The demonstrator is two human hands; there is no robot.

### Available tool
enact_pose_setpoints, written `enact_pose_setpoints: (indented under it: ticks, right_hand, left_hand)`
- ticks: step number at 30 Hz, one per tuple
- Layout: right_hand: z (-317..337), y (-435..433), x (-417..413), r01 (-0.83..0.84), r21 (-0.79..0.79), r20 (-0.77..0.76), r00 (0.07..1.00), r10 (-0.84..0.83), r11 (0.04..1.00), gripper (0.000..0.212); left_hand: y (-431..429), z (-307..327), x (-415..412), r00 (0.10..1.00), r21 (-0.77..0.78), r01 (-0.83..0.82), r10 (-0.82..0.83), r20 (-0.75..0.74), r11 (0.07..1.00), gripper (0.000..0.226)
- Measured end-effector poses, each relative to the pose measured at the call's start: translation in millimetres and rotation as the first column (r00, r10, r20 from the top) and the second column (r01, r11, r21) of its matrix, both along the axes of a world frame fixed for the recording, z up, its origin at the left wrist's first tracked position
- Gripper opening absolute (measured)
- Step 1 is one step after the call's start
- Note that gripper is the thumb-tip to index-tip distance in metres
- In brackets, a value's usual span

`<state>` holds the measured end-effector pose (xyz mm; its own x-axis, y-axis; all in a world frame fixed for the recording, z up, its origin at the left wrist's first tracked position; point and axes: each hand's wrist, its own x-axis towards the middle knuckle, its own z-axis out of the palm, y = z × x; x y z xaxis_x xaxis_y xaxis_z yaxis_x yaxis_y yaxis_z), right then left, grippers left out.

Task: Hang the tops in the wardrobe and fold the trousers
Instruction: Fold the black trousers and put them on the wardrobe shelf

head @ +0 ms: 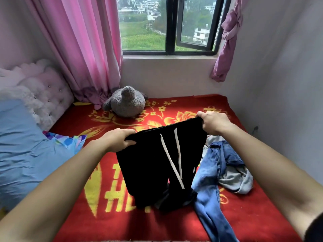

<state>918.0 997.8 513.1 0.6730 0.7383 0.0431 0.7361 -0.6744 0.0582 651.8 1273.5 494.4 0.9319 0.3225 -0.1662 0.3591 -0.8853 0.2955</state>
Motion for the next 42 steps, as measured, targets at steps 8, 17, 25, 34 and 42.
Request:
enact_pose_setpoints:
  ticks: [8,17,25,34,42]
  right_hand:
    - [-67,37,35,-0.096,-0.282,-0.405,0.914,-0.028,0.955,0.037]
    - [-30,123,118,0.221,0.301,-0.489,0.871,-0.049,0.928,0.033]
    - [222,183,142,-0.082,0.804,0.079,0.996,0.031,0.589,0.036]
    - [317,144,108,-0.259,0.839,0.307,0.951,-0.025,0.479,0.037]
    - [127,99,73,0.003,0.734,0.005,1.000,-0.010,0.680,0.036]
  left_hand:
    - [29,-70,42,0.907,0.120,-0.064,0.108,-0.407,0.991,0.028]
    - [97,-29,144,0.865,-0.244,-0.484,0.501,0.009,0.840,0.006]
    - [168,229,204,0.476,-0.195,-0.484,0.443,0.760,0.853,0.032]
    - [137,324,161,0.470,0.101,-0.433,0.129,0.873,0.896,0.034]
    - [82,139,101,0.876,0.612,-0.346,0.011,0.482,0.711,0.032]
